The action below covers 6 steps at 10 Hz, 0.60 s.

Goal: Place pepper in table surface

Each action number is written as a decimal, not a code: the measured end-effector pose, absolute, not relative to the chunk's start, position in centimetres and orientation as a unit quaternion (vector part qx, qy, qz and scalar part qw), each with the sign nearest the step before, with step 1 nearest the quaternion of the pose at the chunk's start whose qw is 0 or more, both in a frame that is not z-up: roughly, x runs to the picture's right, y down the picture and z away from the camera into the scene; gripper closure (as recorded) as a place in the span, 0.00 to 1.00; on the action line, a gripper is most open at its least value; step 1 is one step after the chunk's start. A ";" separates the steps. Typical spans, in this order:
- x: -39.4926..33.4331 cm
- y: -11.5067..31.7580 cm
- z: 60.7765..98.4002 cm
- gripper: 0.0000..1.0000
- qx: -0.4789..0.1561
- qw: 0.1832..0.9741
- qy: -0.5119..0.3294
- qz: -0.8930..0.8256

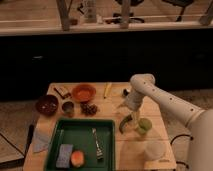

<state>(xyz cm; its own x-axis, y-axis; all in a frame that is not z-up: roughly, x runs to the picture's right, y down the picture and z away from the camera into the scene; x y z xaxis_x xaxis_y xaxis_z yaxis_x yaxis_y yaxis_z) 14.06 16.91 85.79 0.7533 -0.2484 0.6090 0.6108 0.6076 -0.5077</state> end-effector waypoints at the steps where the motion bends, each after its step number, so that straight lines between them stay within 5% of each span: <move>1: 14.1 16.9 85.8 0.20 -0.366 0.862 -0.247 -0.249; 6: 14.0 17.0 85.8 0.20 -0.367 0.861 -0.248 -0.249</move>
